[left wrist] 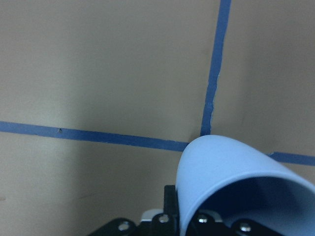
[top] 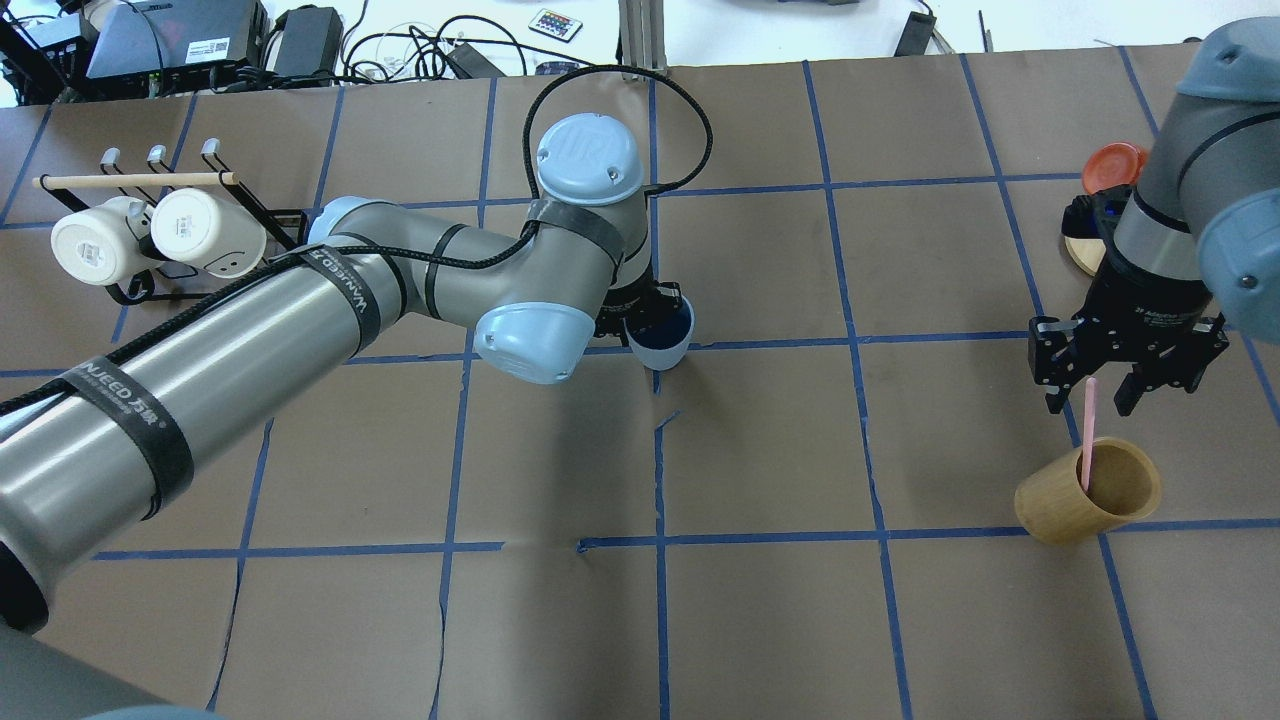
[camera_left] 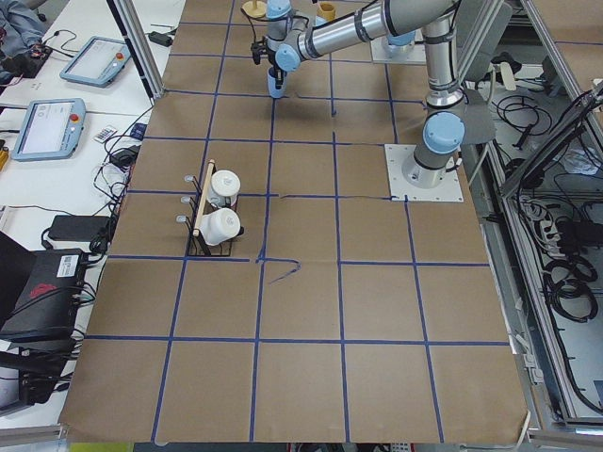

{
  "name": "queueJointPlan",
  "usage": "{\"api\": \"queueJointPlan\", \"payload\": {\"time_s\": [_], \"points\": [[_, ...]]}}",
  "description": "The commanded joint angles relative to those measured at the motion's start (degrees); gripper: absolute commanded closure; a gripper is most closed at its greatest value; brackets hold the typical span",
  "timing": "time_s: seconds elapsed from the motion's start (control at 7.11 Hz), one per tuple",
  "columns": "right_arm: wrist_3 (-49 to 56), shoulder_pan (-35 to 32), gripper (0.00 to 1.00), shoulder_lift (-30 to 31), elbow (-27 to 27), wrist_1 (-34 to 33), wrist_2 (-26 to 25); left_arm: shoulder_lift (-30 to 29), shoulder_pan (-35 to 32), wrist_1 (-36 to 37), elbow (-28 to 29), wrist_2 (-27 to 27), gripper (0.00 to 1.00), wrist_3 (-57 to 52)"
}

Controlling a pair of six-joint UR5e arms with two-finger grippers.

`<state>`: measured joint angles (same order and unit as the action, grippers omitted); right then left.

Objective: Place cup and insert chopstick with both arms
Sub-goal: 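Carry the blue cup to center with left gripper while right moves over bamboo cup, then release the blue cup and raise left gripper while right grasps pink chopstick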

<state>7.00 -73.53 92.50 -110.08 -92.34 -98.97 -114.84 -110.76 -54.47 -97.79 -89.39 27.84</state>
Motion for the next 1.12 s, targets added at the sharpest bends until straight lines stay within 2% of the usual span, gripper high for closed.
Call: {"api": "queueJointPlan", "payload": {"time_s": [0.0,0.28,0.42,0.7,0.84,0.98], "points": [[-0.1,0.1,0.5,-0.5,0.0,0.0,0.0,0.7,0.0,1.6,1.0,0.6,0.0,-0.2],[-0.1,0.1,0.52,-0.6,0.0,0.1,0.1,1.9,0.9,-0.1,6.5,0.5,0.0,-0.2],[-0.1,0.1,0.52,-0.6,0.0,0.1,0.1,3.4,4.3,-5.2,10.4,1.1,0.0,-2.2],[-0.1,0.1,0.61,-0.6,0.0,-0.1,0.1,7.4,12.9,-19.8,18.3,2.2,0.0,-20.8],[-0.1,0.1,0.66,-0.6,0.0,-0.1,0.1,9.0,16.2,-25.8,20.3,2.1,0.0,-26.6],[-0.1,0.1,0.71,-0.7,0.0,-0.1,0.1,11.2,17.5,-28.8,21.2,2.1,0.0,-27.5]]}}
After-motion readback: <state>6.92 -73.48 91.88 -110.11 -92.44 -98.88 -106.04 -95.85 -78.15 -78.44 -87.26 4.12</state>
